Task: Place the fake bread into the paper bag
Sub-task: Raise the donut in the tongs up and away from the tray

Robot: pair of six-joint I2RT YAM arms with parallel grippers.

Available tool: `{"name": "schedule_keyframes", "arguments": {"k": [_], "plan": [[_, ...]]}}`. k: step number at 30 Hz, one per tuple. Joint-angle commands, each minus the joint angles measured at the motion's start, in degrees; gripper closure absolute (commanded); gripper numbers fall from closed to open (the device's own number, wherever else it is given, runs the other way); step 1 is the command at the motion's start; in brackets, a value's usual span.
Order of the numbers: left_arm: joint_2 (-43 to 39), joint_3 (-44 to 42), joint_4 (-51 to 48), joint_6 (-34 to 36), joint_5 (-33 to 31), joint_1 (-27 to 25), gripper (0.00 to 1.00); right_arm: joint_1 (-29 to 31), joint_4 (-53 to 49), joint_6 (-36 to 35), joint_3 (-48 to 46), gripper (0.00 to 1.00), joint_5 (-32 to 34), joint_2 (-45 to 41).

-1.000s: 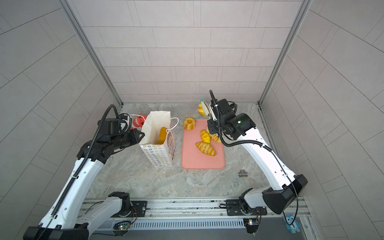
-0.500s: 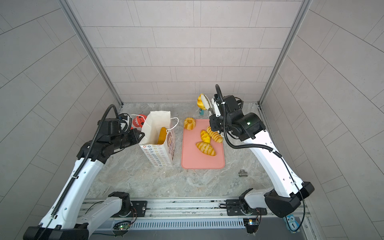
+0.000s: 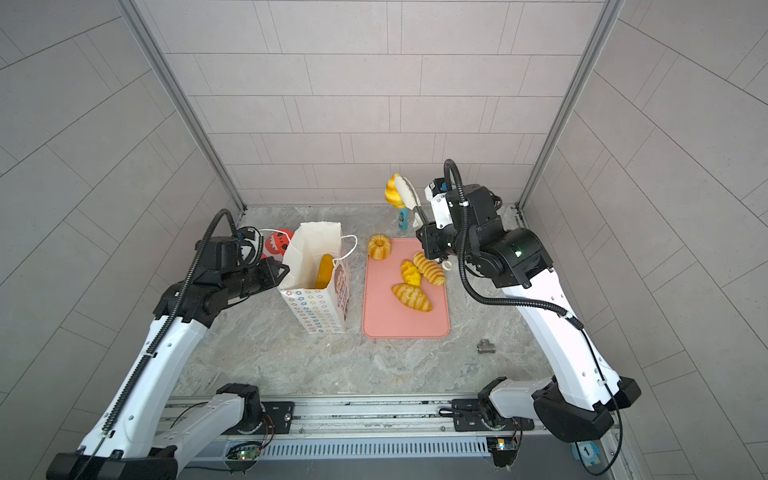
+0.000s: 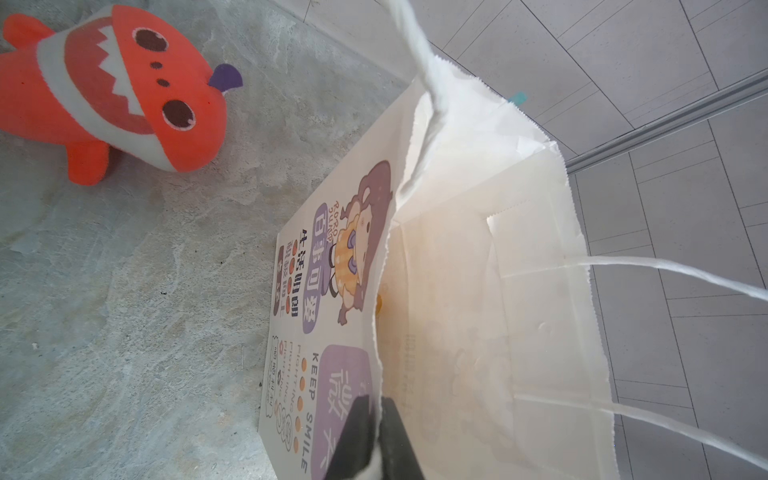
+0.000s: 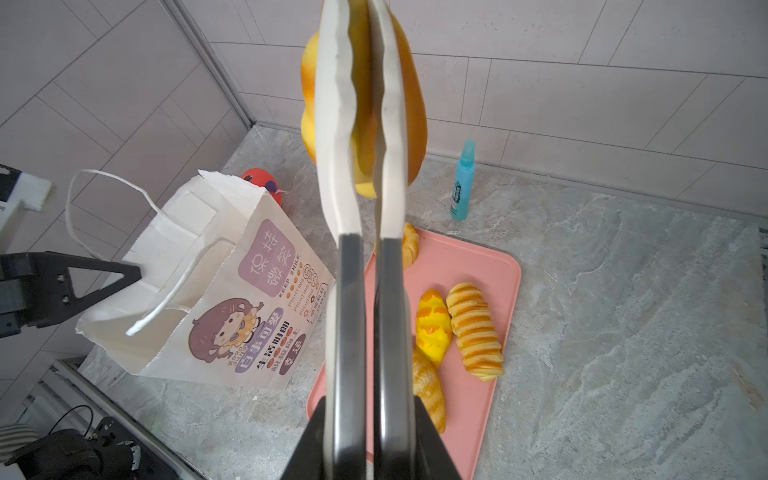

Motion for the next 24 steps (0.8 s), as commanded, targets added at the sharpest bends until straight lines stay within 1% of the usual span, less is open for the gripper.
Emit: {"name": "schedule_keyframes", "arguments": {"k": [1,6,13,24], "plan": [[-0.6,1.1,-0.2,0.3,0.1,0.3,0.89,0.5,4.1,0.0,1.8,0.79,-3.0,-1.7],[-0.6,1.2,-0.2,0.1,0.0,0.3,0.88,1.1,5.5,0.7,2.1,0.79,-5.6,-1.4],[-0.3,1.3,0.0,-0.1,0.3,0.3,0.88,3.4,7.6,1.7,2.3,0.80,-8.6,-0.5],[-0.4,1.4,0.0,-0.2,0.3,0.2,0.88,9.9,7.9,1.5,4.6,0.79,-8.3,2.4]]}}
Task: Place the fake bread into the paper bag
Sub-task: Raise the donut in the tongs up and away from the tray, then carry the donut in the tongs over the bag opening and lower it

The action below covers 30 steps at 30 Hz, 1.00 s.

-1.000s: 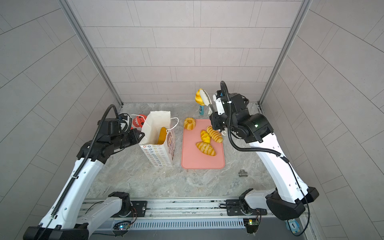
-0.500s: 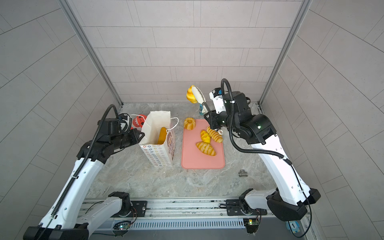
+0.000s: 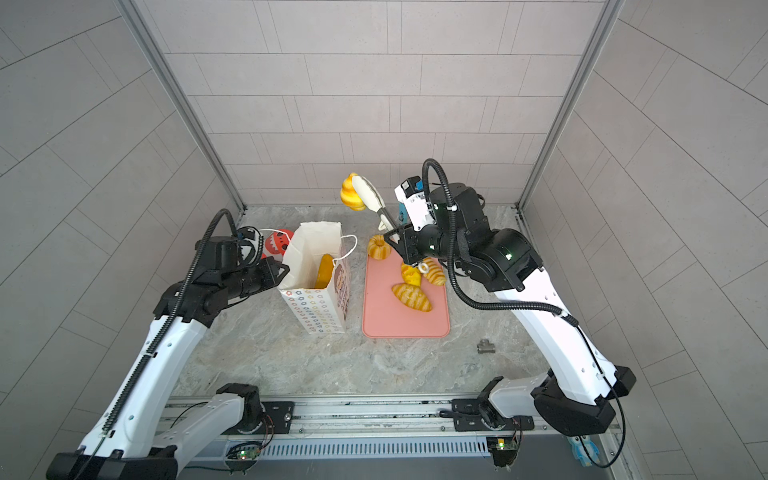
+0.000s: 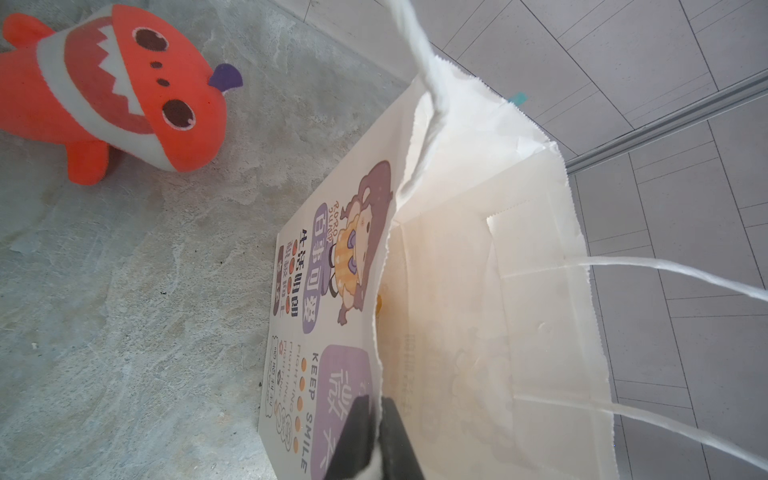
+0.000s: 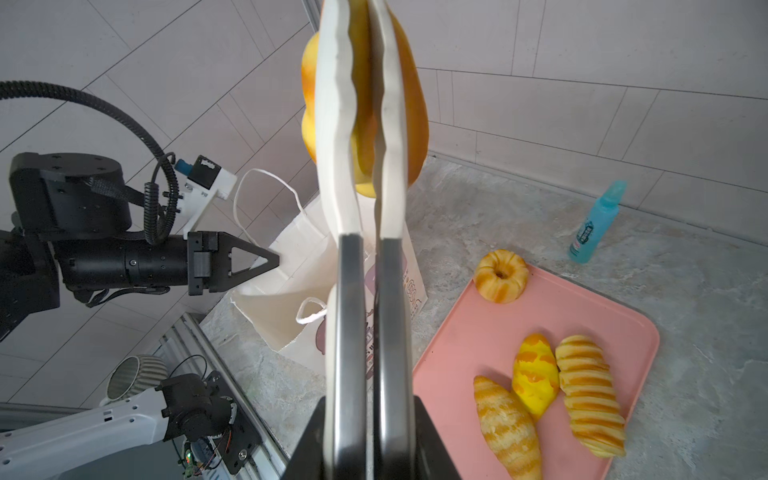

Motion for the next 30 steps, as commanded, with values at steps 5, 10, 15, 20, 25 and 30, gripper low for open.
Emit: {"name": "schedule_keyframes", "arguments": {"k": [5,10,15,20,25,30], "plan": [[-0.3,1.6,0.0,-0.1,0.4,0.3,0.88,4.2,2.2,-0.7,3.2,0.79,1.3,2.0],[-0.4,1.5,0.0,-0.1,0.3,0.2,0.88,7.5,0.2,-2.1,5.6,0.79,3.7,4.1],[-0.3,1.4,0.1,-0.1,0.3,0.3,0.88,11.3,-2.5,-4.1,8.1,0.79,8.5,6.4],[-0.5,1.2,0.0,-0.1,0.3,0.2,0.88,14.5,-5.0,-5.6,10.4,0.79,12.2,9.0],[-0.6,1.2,0.0,-0.1,0.2,0.3,0.88,15.9,-6.2,-6.2,11.1,0.80,13.7,10.9],[-0.6,1.0,0.1,-0.1,0.3,0.2,0.88,16.6,-6.8,-6.6,11.0,0.80,14.2,12.0]]}}
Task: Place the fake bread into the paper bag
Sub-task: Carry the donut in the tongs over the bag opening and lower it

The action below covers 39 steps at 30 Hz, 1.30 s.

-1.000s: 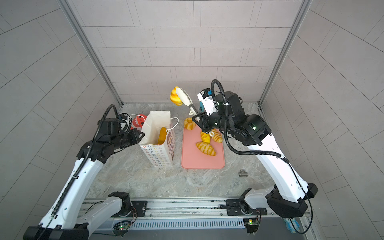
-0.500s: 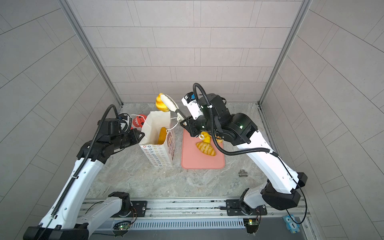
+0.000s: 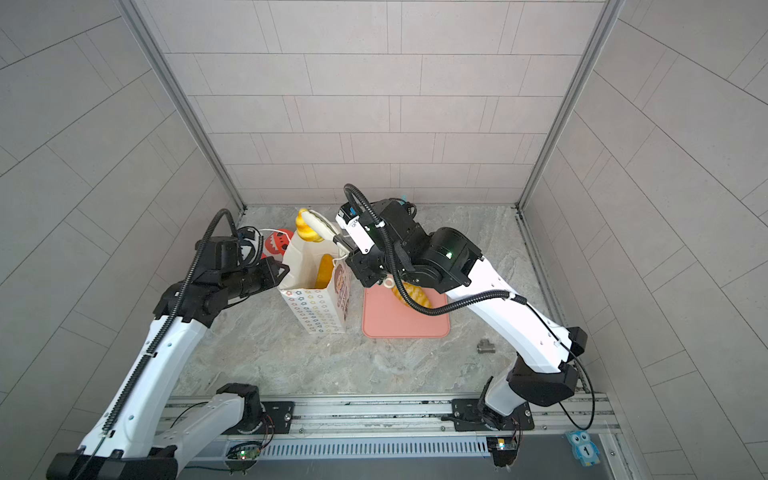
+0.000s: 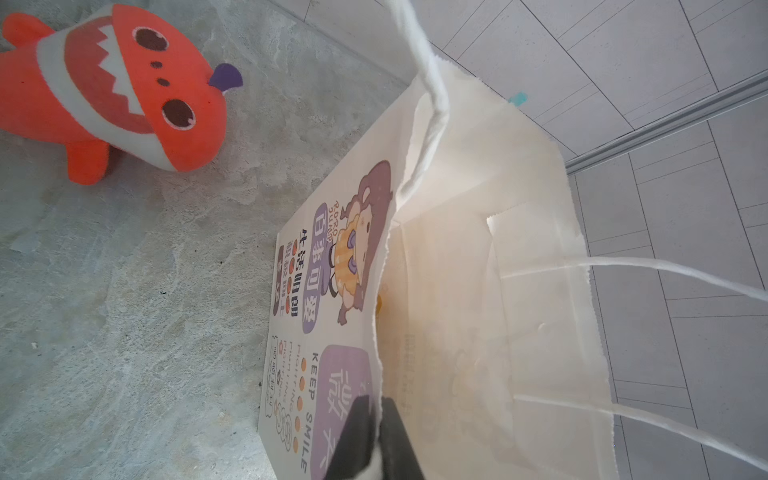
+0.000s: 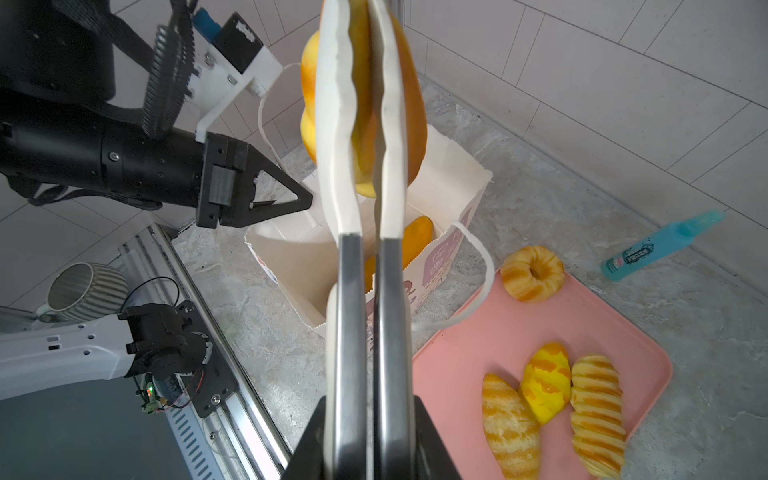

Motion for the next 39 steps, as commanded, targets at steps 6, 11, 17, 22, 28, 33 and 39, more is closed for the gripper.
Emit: {"name": "schedule_keyframes", "arguments": {"k": [6,11,17,22,28,33,39], "plan": [[-0.7,0.8,0.1,-0.1,0.3,0.3,0.88,1.0,-0.5,-1.1,0.4,0.80,2.5,1.1],[-0.9,0.7,0.1,0.1,0.3,0.3,0.88,1.5,-1.0,-1.5,-0.4,0.80,3.3,2.0],[-1.0,0.4,0.0,0.1,0.3,0.2,0.88,1.5,-1.3,-1.7,-1.8,0.80,4.1,2.9],[-1.0,0.4,0.1,0.1,0.3,0.3,0.88,1.6,-1.2,-1.7,-2.8,0.79,4.3,3.4],[-1.0,0.1,0.1,0.1,0.2,0.3,0.88,1.5,-0.9,-1.7,-3.9,0.78,4.6,3.5],[-1.2,0.1,0.1,0.1,0.2,0.3,0.88,1.5,-0.9,-1.6,-4.4,0.76,4.8,3.4],[-1.2,0.1,0.1,0.1,0.2,0.3,0.88,1.7,-0.8,-1.6,-4.9,0.75,4.9,3.1]]}}
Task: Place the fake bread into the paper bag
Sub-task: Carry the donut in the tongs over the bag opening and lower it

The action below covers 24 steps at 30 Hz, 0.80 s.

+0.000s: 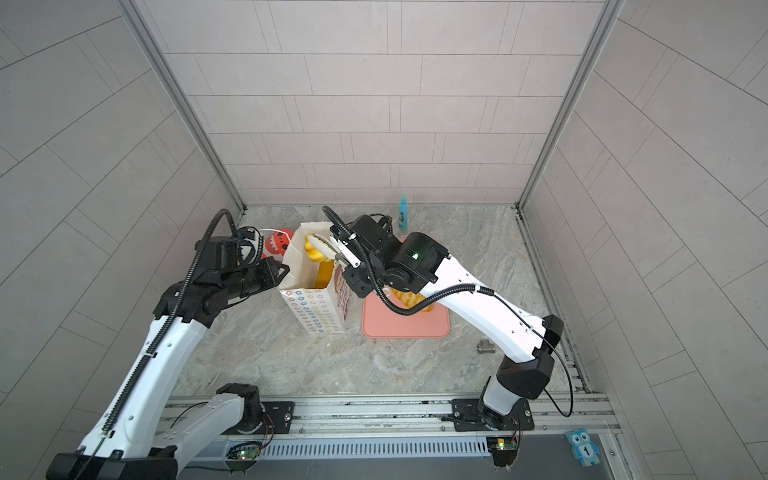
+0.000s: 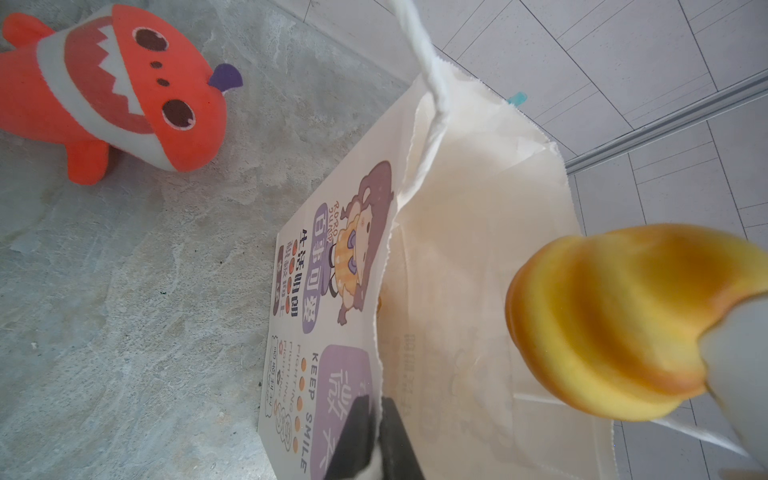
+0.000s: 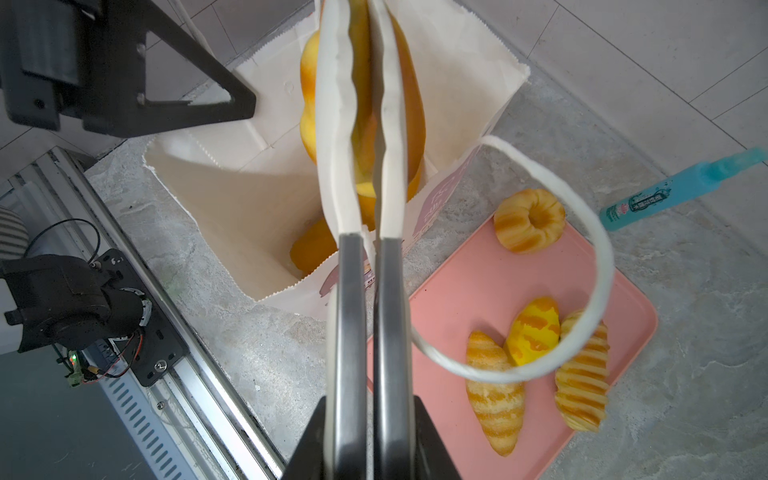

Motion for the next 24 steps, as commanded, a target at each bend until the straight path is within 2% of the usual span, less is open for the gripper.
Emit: {"name": "schedule_keyframes", "arguments": {"k": [1,15,24], "plan": [[-1.1,0.1,0.1,0.1,0.2,0.3,0.88,0.4,1.5,-0.5,-0.4,0.74,1.3,-0.8],[-1.1,0.0,0.2,0.0,0.2,0.2,0.88,0.6,1.9,-0.3,-0.9,0.69,1.5,-1.5],[-1.1,0.1,0.1,0.0,0.2,0.2,0.88,0.7,1.7,-0.3,-0.3,0.62,1.7,-1.6]]}}
